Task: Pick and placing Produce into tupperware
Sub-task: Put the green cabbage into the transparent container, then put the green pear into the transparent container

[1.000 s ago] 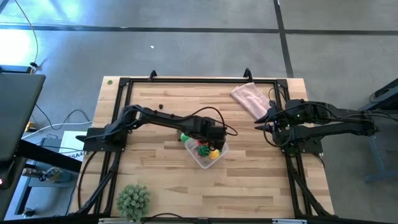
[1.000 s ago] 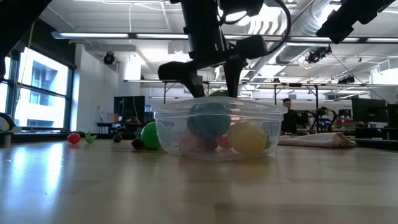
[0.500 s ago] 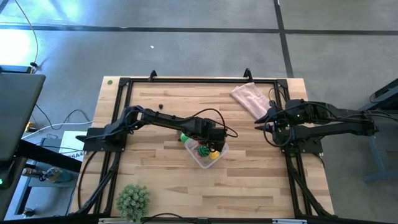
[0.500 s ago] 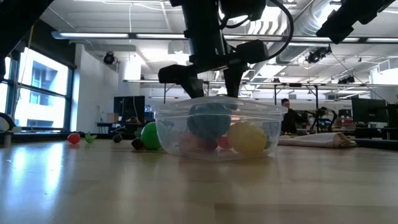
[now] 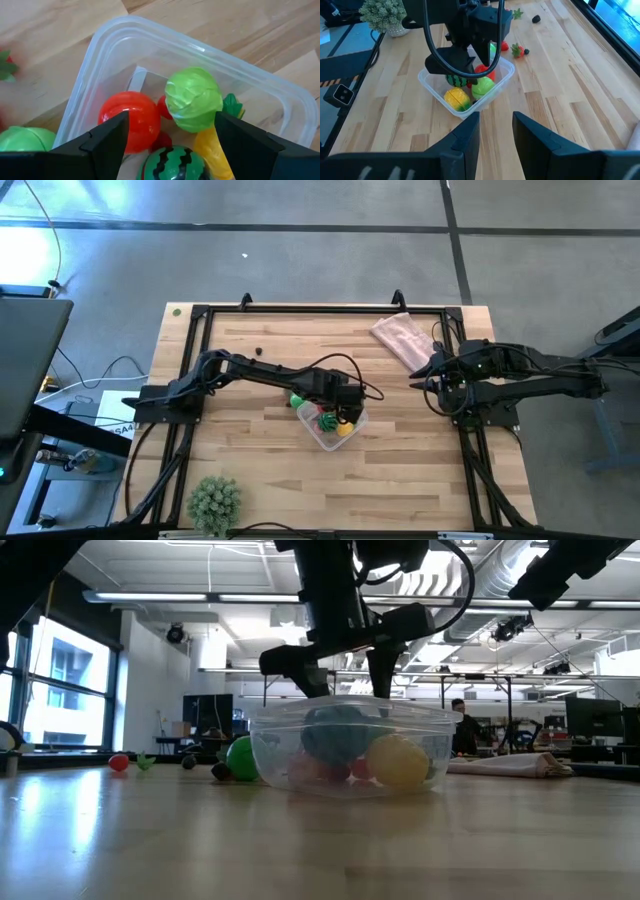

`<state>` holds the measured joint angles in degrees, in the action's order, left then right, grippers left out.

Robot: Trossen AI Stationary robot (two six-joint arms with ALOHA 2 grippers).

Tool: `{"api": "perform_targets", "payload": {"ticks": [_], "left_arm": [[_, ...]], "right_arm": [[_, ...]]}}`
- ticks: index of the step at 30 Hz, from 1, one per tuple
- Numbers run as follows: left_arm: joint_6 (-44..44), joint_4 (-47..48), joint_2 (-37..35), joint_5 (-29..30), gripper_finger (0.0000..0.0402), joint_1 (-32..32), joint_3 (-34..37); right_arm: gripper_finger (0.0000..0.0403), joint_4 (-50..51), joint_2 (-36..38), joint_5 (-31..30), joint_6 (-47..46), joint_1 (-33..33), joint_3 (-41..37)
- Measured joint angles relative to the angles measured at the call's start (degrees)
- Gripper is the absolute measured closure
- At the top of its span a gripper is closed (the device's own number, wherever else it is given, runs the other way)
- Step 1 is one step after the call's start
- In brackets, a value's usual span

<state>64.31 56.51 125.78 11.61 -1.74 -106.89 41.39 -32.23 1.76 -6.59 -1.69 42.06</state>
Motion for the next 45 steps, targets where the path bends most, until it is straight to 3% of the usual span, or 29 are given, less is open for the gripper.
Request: {"api": "perform_targets", "payload": {"ticks": [7,19,26,32,45], "left_arm": [[0.0,4.8,-0.1,0.4,0.0117,-0.1,-4.1],[0.9,24.1,-0.1,2.8,0.0131,-1.1,-16.8],[2.1,33.7,-0.2,-3.5,0.0133,-3.7,-20.0],[2.6,33.6,-1.0,-10.4,0.0133,-7.2,-18.0],[14.2,33.5,-0.9,-21.7,0.0133,-15.1,-11.6]], "right_arm": [[0.0297,0.0,0.0,0.0,0.0,0.0,0.0],[0.0297,0.0,0.0,0.0,0.0,0.0,0.0],[0.0297,0.0,0.0,0.0,0.0,0.0,0.0],[0.0297,0.0,0.0,0.0,0.0,0.0,0.0],[0.0297,0.0,0.0,0.0,0.0,0.0,0.0]]}}
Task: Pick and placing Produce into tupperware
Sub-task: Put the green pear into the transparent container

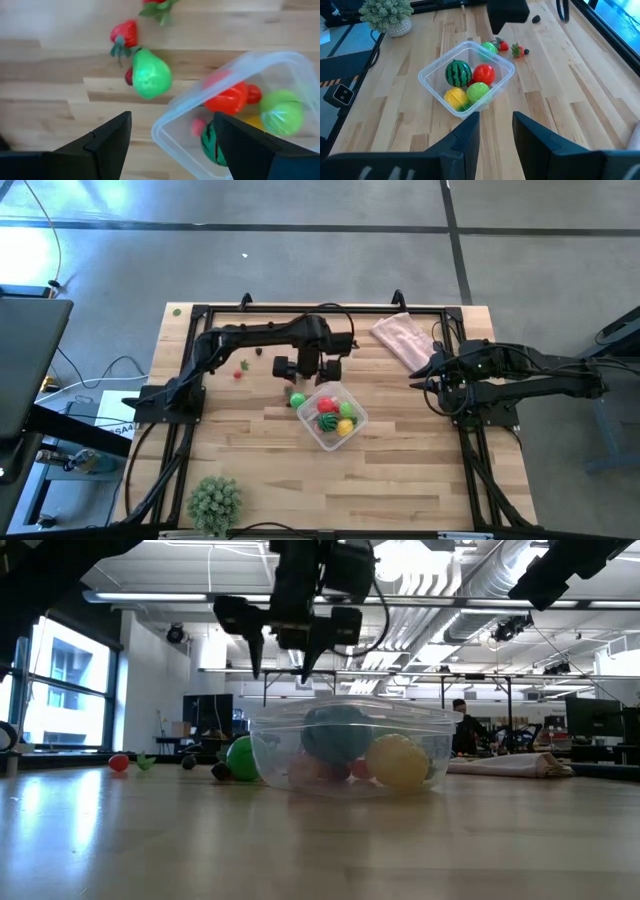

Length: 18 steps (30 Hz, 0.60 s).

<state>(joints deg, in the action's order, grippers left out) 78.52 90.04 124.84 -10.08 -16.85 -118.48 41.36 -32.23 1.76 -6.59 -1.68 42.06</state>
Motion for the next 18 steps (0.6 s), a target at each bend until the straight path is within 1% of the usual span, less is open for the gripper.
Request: {"api": "perform_targets", "payload": {"ticks": [4,7,13,18], "left_arm": [[0.2,0.0,0.0,-3.7,0.0133,-1.8,2.8],[2.0,0.0,0.0,-4.9,0.0133,-2.4,4.6],[6.8,0.0,0.0,-4.5,0.0133,-2.2,6.8],[7.3,0.0,0.0,-3.3,0.0133,-2.3,7.0]], "right_arm": [[0.0297,0.0,0.0,0.0,0.0,0.0,0.0],[0.0297,0.0,0.0,0.0,0.0,0.0,0.0],[0.0297,0.0,0.0,0.0,0.0,0.0,0.0],[0.0297,0.0,0.0,0.0,0.0,0.0,0.0]]}}
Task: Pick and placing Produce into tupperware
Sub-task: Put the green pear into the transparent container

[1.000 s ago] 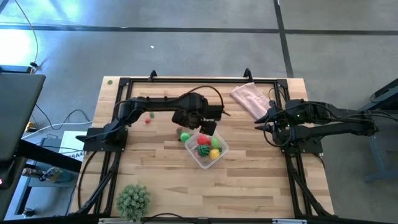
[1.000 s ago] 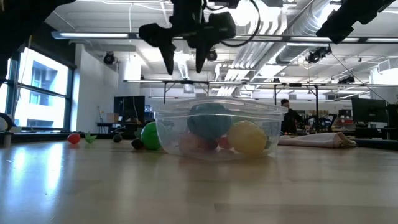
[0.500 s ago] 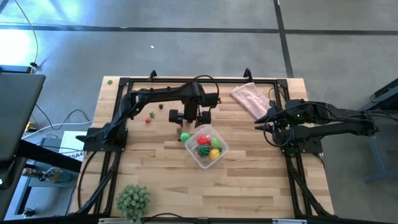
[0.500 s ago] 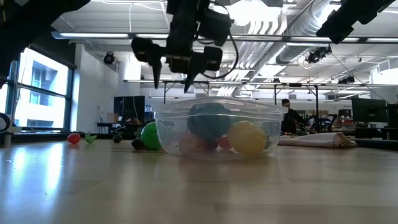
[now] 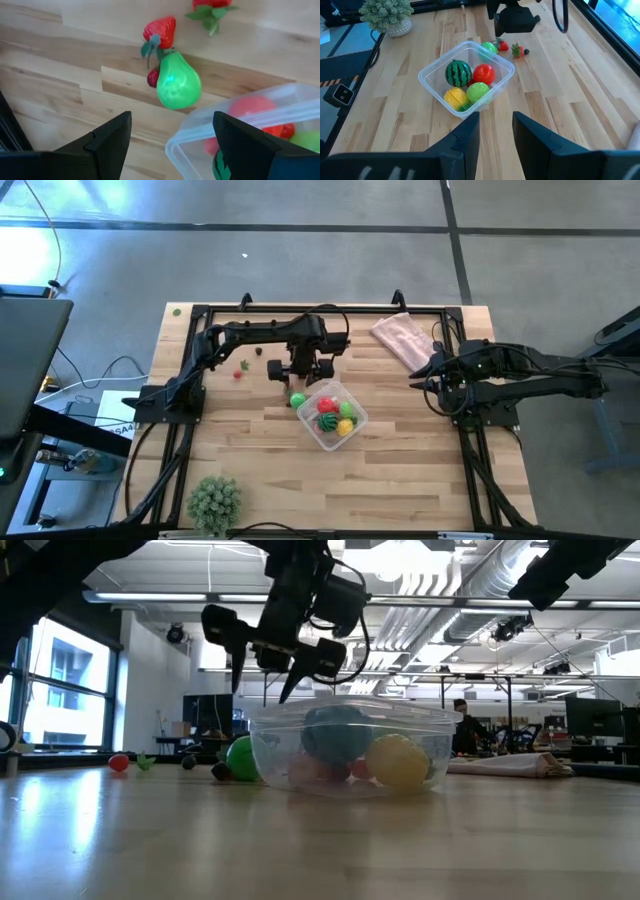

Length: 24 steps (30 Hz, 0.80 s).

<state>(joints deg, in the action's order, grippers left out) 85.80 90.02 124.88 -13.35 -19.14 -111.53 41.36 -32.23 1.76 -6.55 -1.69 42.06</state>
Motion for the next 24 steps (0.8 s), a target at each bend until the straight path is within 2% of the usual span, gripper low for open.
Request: {"api": "perform_targets", "payload": {"ticks": [6,8,11,15,19,24], "left_arm": [[-2.4,0.0,0.0,0.6,0.0133,0.0,1.7],[-3.9,-0.3,-1.3,-0.5,0.0133,-0.6,4.8],[-4.2,-1.9,-4.2,-5.3,0.0133,-1.3,10.1],[-1.4,-7.8,-6.9,-6.3,0.0133,-1.5,15.6],[1.9,-15.2,-8.3,-4.0,0.0133,-0.6,17.3],[3.5,-18.5,-8.2,-2.0,0.0133,0.1,18.5]], "right_arm": [[0.0297,0.0,0.0,0.0,0.0,0.0,0.0],[0.0297,0.0,0.0,0.0,0.0,0.0,0.0],[0.0297,0.0,0.0,0.0,0.0,0.0,0.0],[0.0297,0.0,0.0,0.0,0.0,0.0,0.0],[0.0297,0.0,0.0,0.0,0.0,0.0,0.0],[0.0297,0.0,0.0,0.0,0.0,0.0,0.0]]}}
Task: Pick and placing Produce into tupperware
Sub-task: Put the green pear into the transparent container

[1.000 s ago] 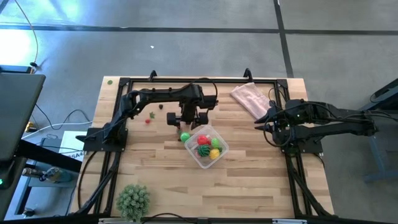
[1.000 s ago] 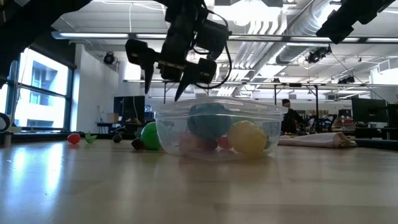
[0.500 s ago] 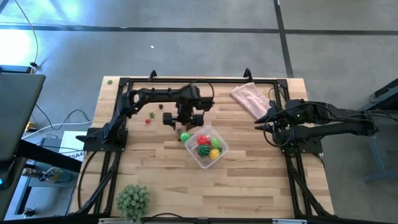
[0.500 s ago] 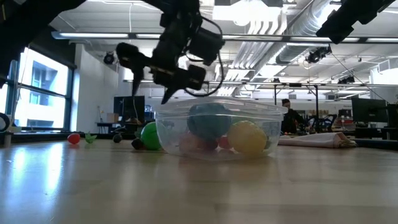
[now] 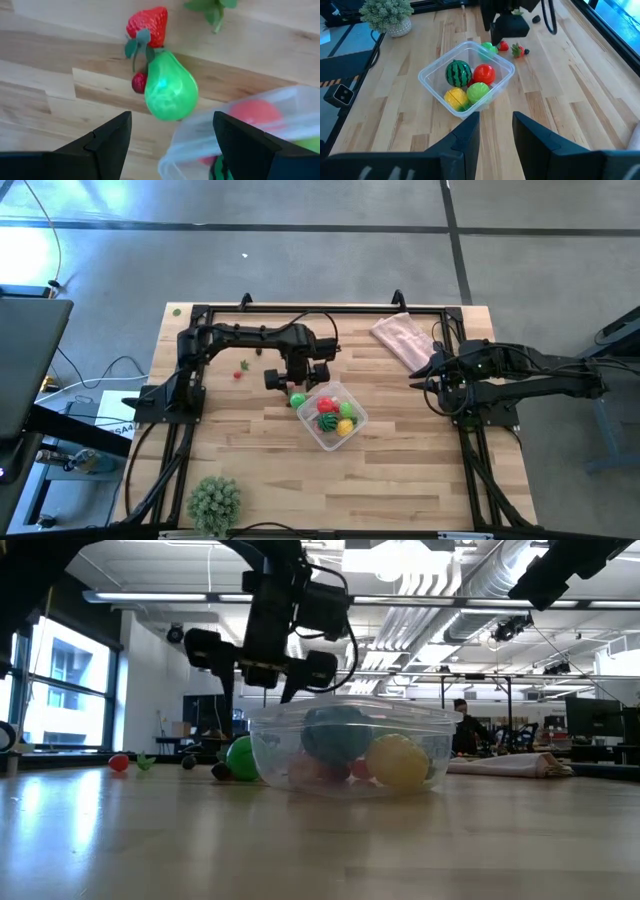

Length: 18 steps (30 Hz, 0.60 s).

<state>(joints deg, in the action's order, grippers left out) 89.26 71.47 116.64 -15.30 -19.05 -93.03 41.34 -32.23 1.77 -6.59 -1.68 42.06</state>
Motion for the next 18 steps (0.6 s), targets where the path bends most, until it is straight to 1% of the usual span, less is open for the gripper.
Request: {"api": "perform_targets", "payload": {"ticks": [9,18], "left_arm": [[2.0,-5.4,0.0,-0.3,0.0133,0.4,5.2],[4.7,-9.1,0.0,-0.4,0.0133,1.6,8.4]], "right_arm": [[0.0297,0.0,0.0,0.0,0.0,0.0,0.0],[0.0297,0.0,0.0,0.0,0.0,0.0,0.0]]}}
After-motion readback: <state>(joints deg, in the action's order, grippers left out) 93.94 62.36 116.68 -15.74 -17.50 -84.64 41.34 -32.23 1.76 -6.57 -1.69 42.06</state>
